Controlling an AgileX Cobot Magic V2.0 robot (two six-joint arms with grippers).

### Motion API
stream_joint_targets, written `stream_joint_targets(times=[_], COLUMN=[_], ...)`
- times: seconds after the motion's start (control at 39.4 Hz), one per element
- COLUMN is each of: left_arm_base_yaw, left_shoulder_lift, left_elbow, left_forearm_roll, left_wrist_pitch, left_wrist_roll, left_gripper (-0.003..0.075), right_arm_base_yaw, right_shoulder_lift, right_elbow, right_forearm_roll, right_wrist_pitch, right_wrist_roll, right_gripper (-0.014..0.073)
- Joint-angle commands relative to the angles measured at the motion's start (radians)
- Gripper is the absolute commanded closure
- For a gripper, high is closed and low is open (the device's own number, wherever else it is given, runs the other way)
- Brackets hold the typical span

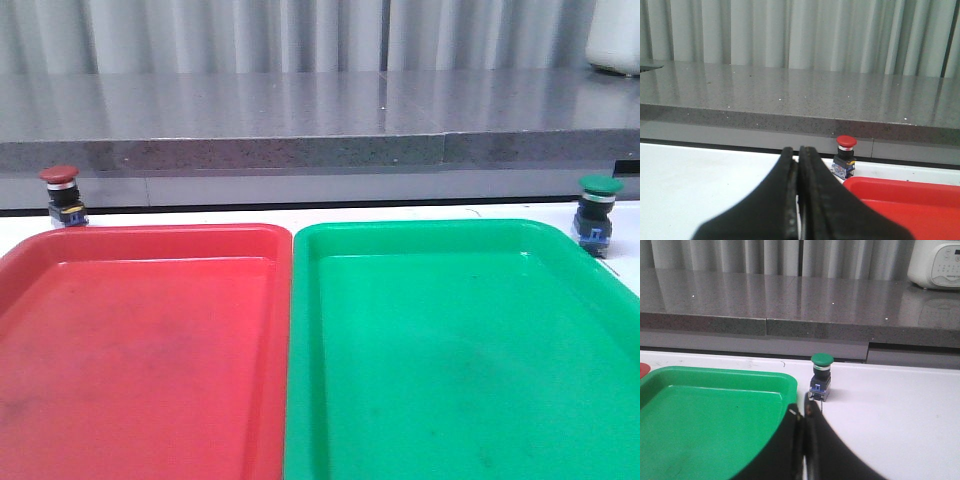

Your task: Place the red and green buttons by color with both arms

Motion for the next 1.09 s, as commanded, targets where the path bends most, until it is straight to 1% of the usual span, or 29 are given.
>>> stream_joint_targets(times=[0.0,0.1,0.18,0.25,0.36,0.41,0.46,0.58,0.71,0.79,0.84,0.86,0.91,0.94,0.99,1.01,1.04,1.07], left_arm_base_yaw=[0.000,0.000,0.000,0.000,0.000,0.000,0.000,0.000,0.000,0.000,0.000,0.000,0.000,0.000,0.000,0.000,0.000,0.000], left_shoulder_lift=[-0.017,-0.017,-0.015,-0.002,0.072,0.137,0.201,0.345,0.381,0.381,0.381,0.381,0.381,0.381,0.381,0.381,0.381,0.381], left_elbow=[0.024,0.011,-0.036,-0.119,-0.247,-0.303,-0.357,-0.439,-0.458,-0.458,-0.458,-0.458,-0.454,-0.454,-0.454,-0.454,-0.454,-0.454], left_forearm_roll=[0.000,-0.002,-0.029,-0.047,-0.047,-0.047,-0.047,-0.047,-0.047,-0.047,-0.047,-0.047,-0.047,-0.047,-0.047,-0.047,-0.047,-0.047], left_wrist_pitch=[-0.131,-0.175,-0.154,-0.093,0.062,0.136,0.174,0.190,0.184,0.188,0.195,0.197,0.197,0.203,0.203,0.203,0.203,0.201], left_wrist_roll=[-0.009,-0.013,-0.021,-0.021,-0.021,-0.019,-0.007,0.013,0.013,0.013,0.013,0.013,0.013,0.013,0.013,0.013,0.013,0.013], left_gripper=[0.0740,0.0740,0.0740,0.0740,0.0740,0.0740,0.0740,0.0740,0.0740,0.0737,0.0719,0.0692,0.0612,0.0546,0.0399,0.0305,0.0236,0.0151], right_arm_base_yaw=[-0.003,-0.003,-0.003,-0.003,-0.003,-0.003,-0.003,-0.003,-0.003,-0.003,-0.003,-0.003,-0.003,-0.003,-0.003,-0.003,-0.003,-0.003], right_shoulder_lift=[-0.017,-0.017,-0.016,0.001,0.086,0.158,0.226,0.384,0.439,0.444,0.444,0.444,0.444,0.444,0.444,0.444,0.444,0.444], right_elbow=[-0.014,-0.066,-0.139,-0.231,-0.358,-0.414,-0.452,-0.517,-0.531,-0.531,-0.531,-0.531,-0.531,-0.531,-0.531,-0.531,-0.531,-0.531], right_forearm_roll=[0.000,0.000,0.000,0.000,0.000,0.000,0.000,0.000,0.000,0.000,0.000,0.000,0.000,0.000,0.000,0.000,0.000,0.000], right_wrist_pitch=[-0.079,-0.031,0.045,0.147,0.257,0.282,0.290,0.290,0.279,0.280,0.278,0.278,0.276,0.276,0.276,0.276,0.275,0.274], right_wrist_roll=[-0.004,-0.004,-0.004,-0.004,-0.003,-0.003,-0.003,-0.003,-0.003,-0.003,-0.003,-0.003,-0.003,-0.003,-0.003,-0.003,-0.003,-0.003], right_gripper=[0.0662,0.0661,0.0661,0.0661,0.0656,0.0652,0.0652,0.0652,0.0651,0.0622,0.0572,0.0529,0.0418,0.0368,0.0220,0.0165,0.0095,0.0048])
